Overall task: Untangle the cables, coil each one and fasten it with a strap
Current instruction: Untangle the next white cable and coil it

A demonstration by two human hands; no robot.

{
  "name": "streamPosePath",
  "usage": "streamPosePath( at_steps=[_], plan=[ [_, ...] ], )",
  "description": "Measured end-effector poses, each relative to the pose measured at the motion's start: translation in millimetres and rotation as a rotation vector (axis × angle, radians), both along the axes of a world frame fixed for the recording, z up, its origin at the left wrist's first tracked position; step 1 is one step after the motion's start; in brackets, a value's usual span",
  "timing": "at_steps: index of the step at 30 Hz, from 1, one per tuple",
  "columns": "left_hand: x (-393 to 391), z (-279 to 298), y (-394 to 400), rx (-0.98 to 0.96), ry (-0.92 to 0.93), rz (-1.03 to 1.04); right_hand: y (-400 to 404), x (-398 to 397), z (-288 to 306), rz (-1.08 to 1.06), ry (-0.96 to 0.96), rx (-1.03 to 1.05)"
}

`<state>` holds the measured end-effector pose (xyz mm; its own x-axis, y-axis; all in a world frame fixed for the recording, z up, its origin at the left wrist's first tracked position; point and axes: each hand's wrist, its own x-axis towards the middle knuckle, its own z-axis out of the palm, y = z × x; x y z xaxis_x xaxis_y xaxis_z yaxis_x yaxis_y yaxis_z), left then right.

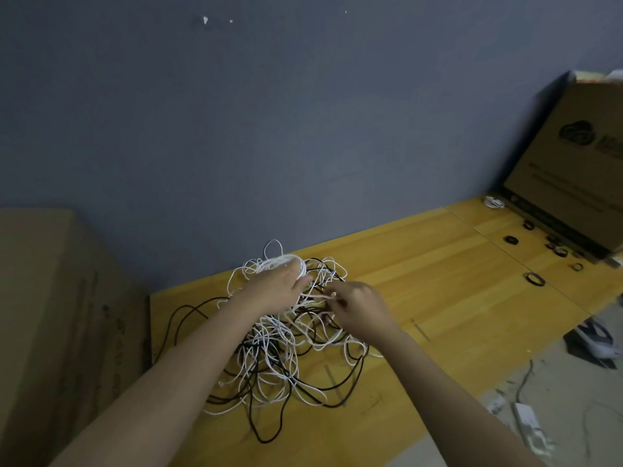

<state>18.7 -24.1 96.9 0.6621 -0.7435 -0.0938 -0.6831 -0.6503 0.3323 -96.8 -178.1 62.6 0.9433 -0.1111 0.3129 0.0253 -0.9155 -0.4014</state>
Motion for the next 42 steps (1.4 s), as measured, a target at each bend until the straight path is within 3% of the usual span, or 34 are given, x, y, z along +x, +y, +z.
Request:
streamPosePath(
  at_steps=[5, 10, 14, 16, 20, 22, 24, 27, 31, 34, 37, 42],
  plan=[
    [-4, 15, 10, -0.013, 0.209, -0.004, -39, 9, 4, -0.110, -0.044, 0.056],
    [-2, 57, 10, -0.456, 0.550, -0.013, -43, 28, 21, -0.283, -0.189, 0.006],
    [2, 89, 0, -0.844, 0.717, 0.039, -41, 50, 33, -0.316, -0.030, 0.039],
    [8, 105, -3, -0.963, 0.713, 0.082, -47, 58, 37, -0.309, 0.040, 0.143],
    [16, 128, -6, -1.002, 0.608, 0.109, -60, 75, 72, -0.424, -0.009, 0.496],
    [20, 136, -7, -1.049, 0.578, 0.160, -63, 85, 103, -0.442, -0.215, 0.783],
    [25, 143, -9, -1.084, 0.551, 0.212, -61, 87, 135, -0.324, -0.426, 0.977],
    [30, 147, -12, -1.105, 0.532, 0.253, -66, 82, 156, -0.239, -0.557, 0.869],
    [33, 136, -16, -1.054, 0.533, 0.282, -90, 79, 132, -0.344, -0.340, 0.548],
    [31, 127, -18, -1.023, 0.608, 0.290, -93, 72, 121, -0.365, -0.396, 0.584],
    [26, 124, -19, -1.057, 0.755, 0.284, -85, 68, 117, -0.357, -0.330, 0.578],
    [17, 121, -18, -1.213, 1.036, 0.234, -53, 62, 85, -0.314, -0.190, 0.992]
  ],
)
